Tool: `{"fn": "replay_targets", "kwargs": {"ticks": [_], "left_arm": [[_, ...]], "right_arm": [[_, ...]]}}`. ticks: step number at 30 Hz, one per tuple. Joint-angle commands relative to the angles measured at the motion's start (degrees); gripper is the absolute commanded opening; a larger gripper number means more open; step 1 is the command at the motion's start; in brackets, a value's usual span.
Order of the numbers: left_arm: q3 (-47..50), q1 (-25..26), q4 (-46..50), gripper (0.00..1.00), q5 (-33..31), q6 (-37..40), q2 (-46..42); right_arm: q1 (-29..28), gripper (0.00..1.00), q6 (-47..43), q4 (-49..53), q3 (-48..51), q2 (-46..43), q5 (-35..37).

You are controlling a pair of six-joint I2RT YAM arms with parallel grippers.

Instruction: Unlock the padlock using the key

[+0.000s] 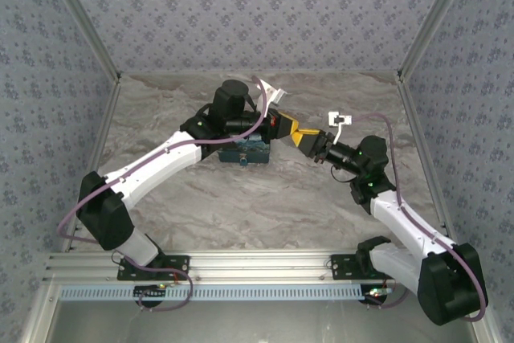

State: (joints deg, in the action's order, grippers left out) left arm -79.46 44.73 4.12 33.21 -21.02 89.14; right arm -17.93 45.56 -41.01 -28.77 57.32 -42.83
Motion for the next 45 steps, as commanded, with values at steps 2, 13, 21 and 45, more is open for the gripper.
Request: {"fn": "replay_targets", "kwargs": {"ticks": [2, 13, 21, 45], "left_arm": [[-0.96, -0.08, -0.34, 0.0, 0.54, 0.43, -1.1], [-0.69, -0.26, 0.01, 0.0, -0.34, 0.54, -1.34], [-0.27, -0.69, 0.05, 0.11, -1.89, 0.28, -1.99], [20.07, -25.61, 2.44, 0.99, -16.63, -14.63, -1.81]], "right_arm": [[0.09, 0.27, -0.67, -1.71, -1.72, -0.34, 0.3], [0.76, 0.11, -0.73, -0.93, -1.37, -1.27, 0.47], [0.73, 0.0, -1.94, 2.48, -1.17, -2.53, 1.47], [-3.69, 0.0, -15.51, 33.04, 0.68, -4.25, 19.29]]}}
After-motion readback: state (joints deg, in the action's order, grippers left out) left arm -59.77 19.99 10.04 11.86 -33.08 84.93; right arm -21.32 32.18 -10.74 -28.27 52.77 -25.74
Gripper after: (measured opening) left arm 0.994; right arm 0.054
